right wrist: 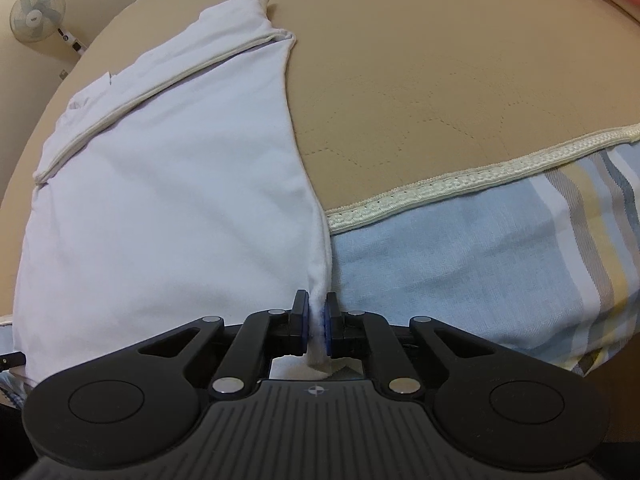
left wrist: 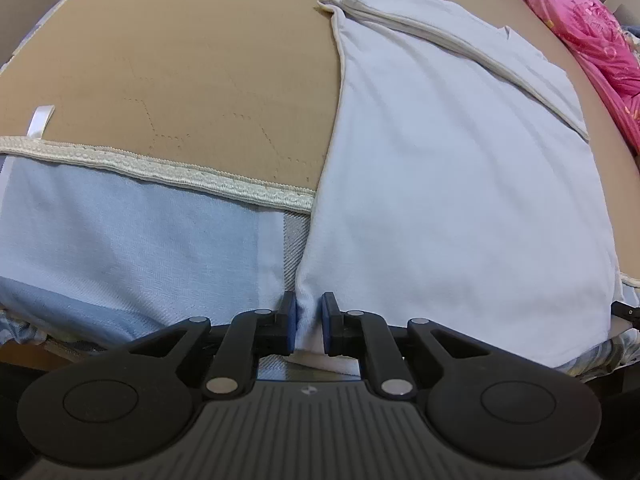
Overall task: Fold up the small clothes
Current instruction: 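Grasp the shirt hem with the left gripper while the right gripper grasps it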
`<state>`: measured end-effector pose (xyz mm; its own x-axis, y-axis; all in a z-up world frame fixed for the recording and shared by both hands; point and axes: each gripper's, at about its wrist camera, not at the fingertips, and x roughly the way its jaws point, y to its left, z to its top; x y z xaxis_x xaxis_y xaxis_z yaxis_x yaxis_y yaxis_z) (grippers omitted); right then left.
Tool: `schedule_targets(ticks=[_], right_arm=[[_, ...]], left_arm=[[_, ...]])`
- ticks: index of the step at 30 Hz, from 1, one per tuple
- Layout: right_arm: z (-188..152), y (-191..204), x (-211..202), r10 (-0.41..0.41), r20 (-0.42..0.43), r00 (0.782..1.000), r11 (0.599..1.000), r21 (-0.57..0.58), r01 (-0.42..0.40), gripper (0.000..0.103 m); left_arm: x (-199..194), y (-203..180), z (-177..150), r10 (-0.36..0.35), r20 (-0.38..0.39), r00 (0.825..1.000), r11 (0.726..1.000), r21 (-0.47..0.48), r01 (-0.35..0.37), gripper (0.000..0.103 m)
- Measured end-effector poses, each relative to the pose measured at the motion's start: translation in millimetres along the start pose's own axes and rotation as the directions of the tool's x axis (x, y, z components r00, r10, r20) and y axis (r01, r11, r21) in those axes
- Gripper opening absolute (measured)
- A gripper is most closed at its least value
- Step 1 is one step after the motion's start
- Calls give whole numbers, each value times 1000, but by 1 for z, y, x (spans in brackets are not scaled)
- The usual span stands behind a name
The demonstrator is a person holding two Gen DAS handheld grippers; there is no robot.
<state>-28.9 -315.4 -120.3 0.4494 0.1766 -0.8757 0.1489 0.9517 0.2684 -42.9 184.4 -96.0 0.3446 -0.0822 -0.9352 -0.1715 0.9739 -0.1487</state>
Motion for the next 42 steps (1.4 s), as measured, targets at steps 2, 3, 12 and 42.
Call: schedule_targets(ticks=[2, 3, 12, 42], right_arm=[[0, 3, 1, -10, -3, 1000, 1000, -21, 10, 8], [0, 5, 1, -12, -4, 1000, 999, -34, 12, 8], [1, 13, -8, 18, 54, 998, 997, -82, -14, 6], [-4, 17, 9, -60, 1, 998, 991, -120, 59, 8]], left_arm=[[0, -4, 0, 15, 3, 1000, 1000, 16, -15, 13], [0, -6, 0, 22, 5, 1000, 999, 25, -22, 12], [-3, -14, -2, 71, 45, 996, 996, 42, -73, 7], [1, -10, -4, 90, 33, 995, 994, 53, -91, 9]])
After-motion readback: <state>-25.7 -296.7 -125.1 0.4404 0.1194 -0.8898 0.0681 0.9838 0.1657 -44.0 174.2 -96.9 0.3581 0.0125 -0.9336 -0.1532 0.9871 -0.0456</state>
